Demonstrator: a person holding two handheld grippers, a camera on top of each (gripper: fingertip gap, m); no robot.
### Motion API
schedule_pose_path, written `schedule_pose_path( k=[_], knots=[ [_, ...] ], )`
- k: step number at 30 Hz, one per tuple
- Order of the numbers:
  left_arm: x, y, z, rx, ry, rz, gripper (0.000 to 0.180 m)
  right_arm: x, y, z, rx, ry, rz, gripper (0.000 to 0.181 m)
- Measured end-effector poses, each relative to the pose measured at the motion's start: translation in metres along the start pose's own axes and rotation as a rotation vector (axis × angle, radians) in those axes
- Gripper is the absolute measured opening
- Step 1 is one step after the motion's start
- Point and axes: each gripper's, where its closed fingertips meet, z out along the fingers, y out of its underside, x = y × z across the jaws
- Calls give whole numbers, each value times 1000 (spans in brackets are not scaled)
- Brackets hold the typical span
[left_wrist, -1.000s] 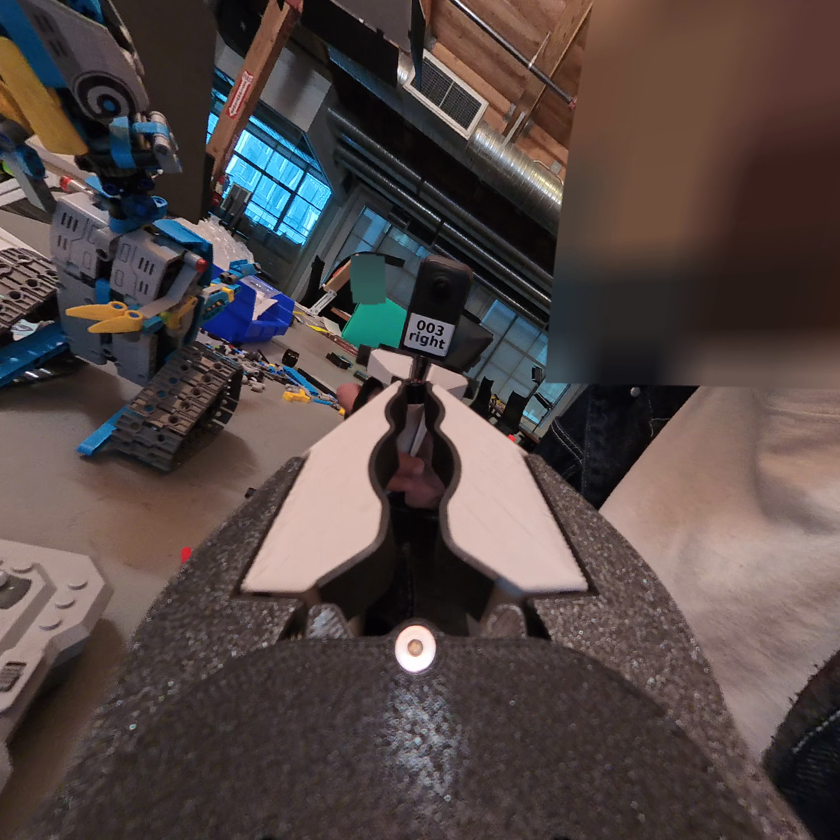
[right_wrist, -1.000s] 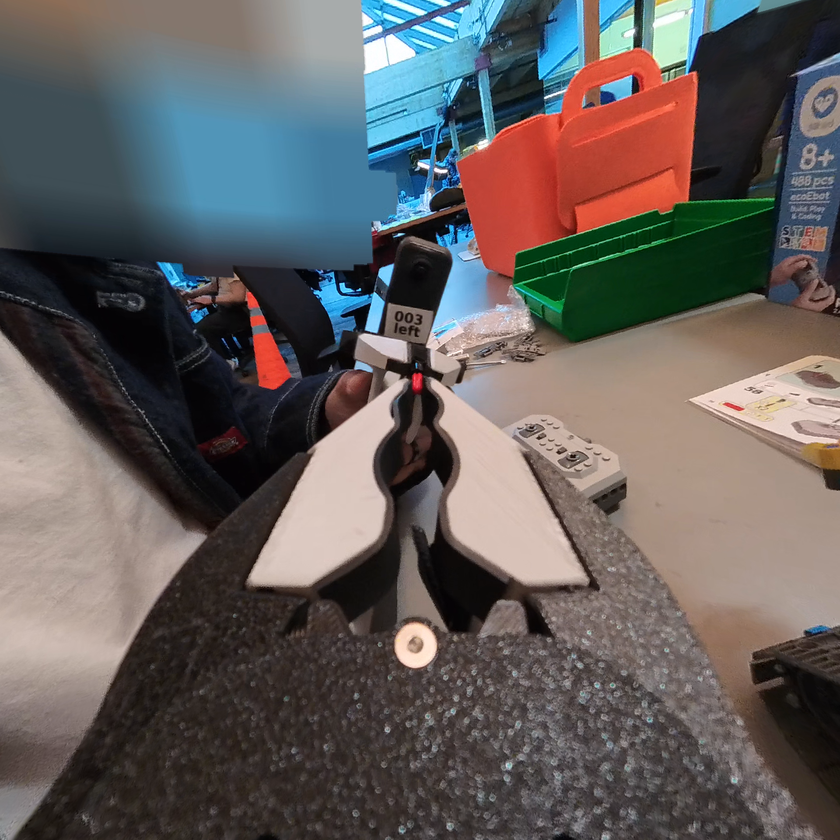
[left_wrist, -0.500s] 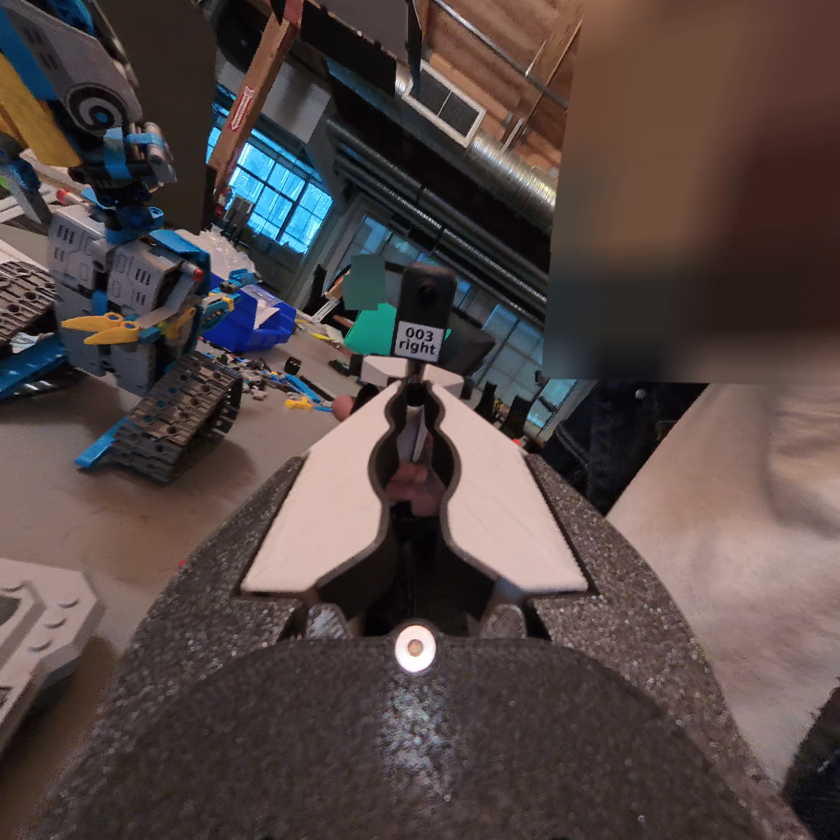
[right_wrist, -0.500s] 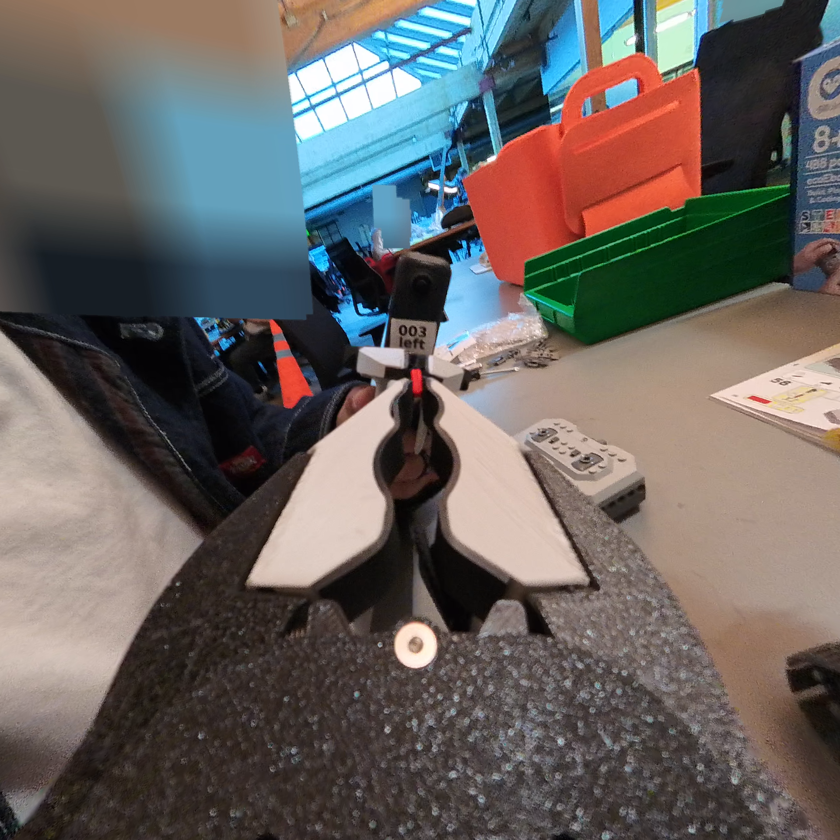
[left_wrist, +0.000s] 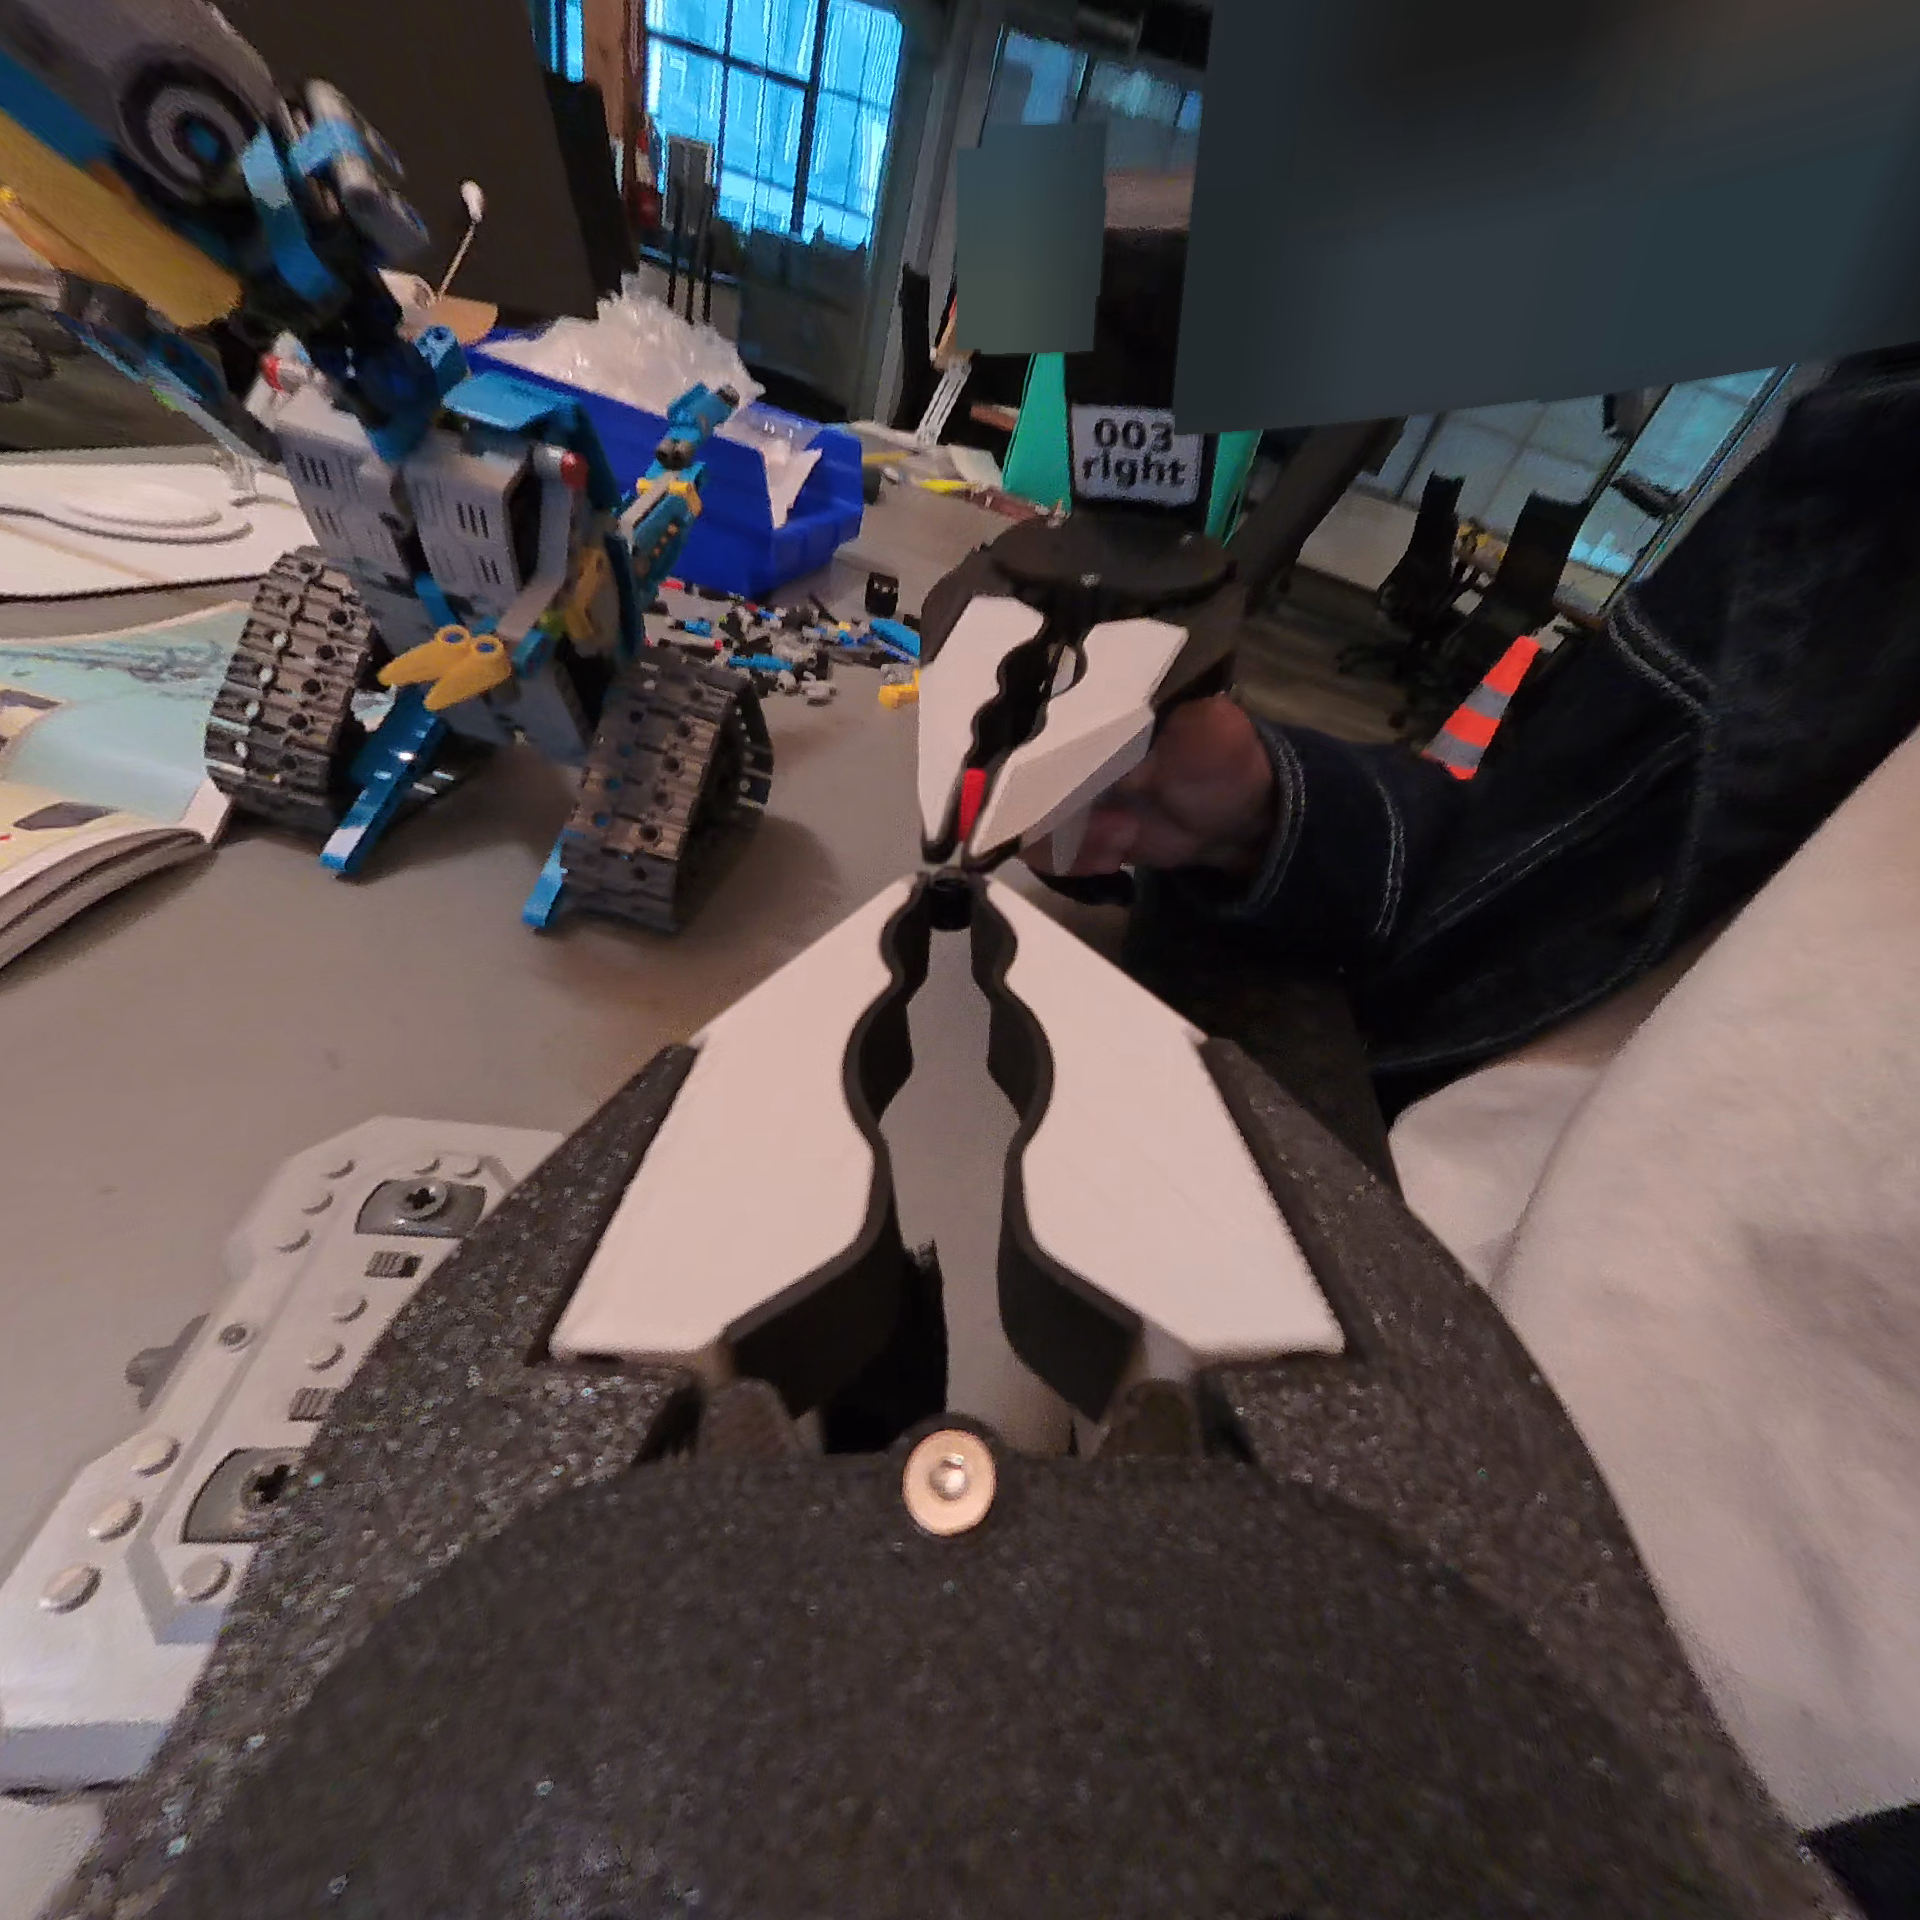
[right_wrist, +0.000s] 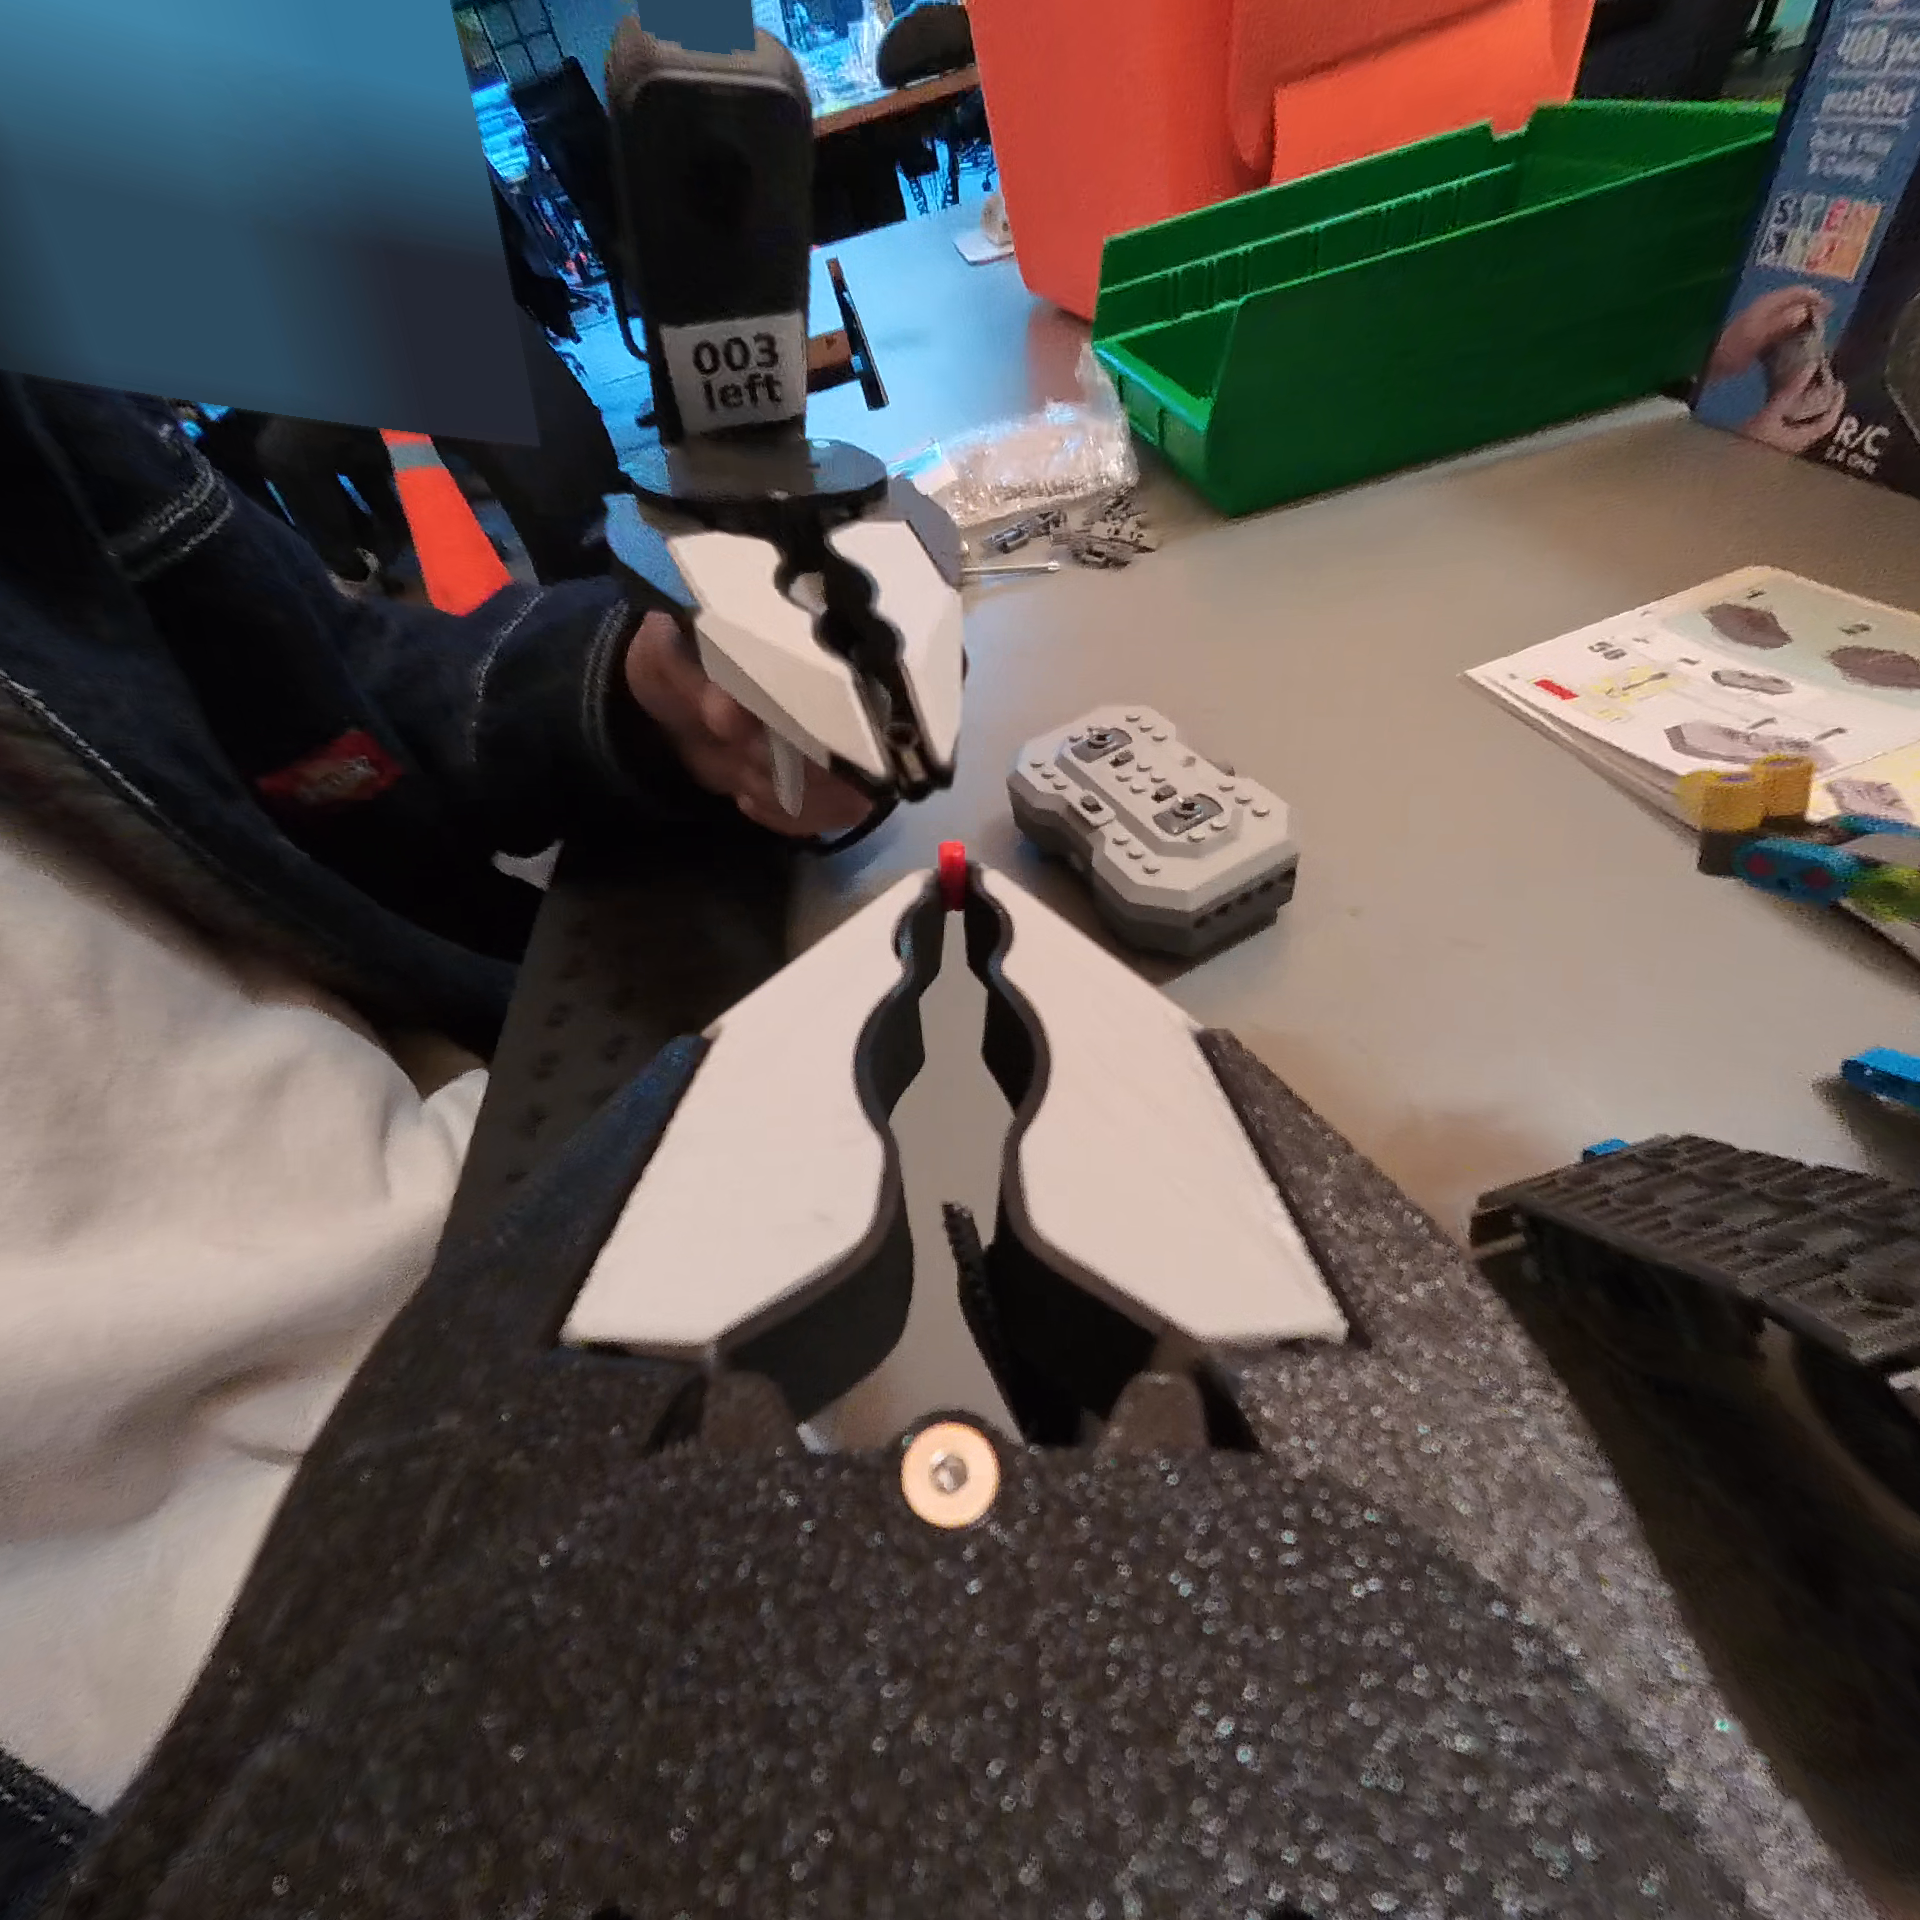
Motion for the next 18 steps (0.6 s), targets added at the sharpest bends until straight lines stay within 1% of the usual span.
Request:
schedule_pose_path(
  k=[5,10,12,15,18],
  knots=[
    [2,-4,4,32,0,-8,5,-4,8,10,-60,37,-126,3],
    [4,4,10,-11,-12,22,5,-4,19,20,-128,89,-217,3],
    [-6,0,5,19,-54,8,5,12,37,17,-226,153,-226,3],
    [-16,2,1,23,-107,10,5,32,82,11,-457,210,-217,3],
    [-16,9,6,-12,-115,35,5,39,101,3,-548,240,-250,4]
  ],
)
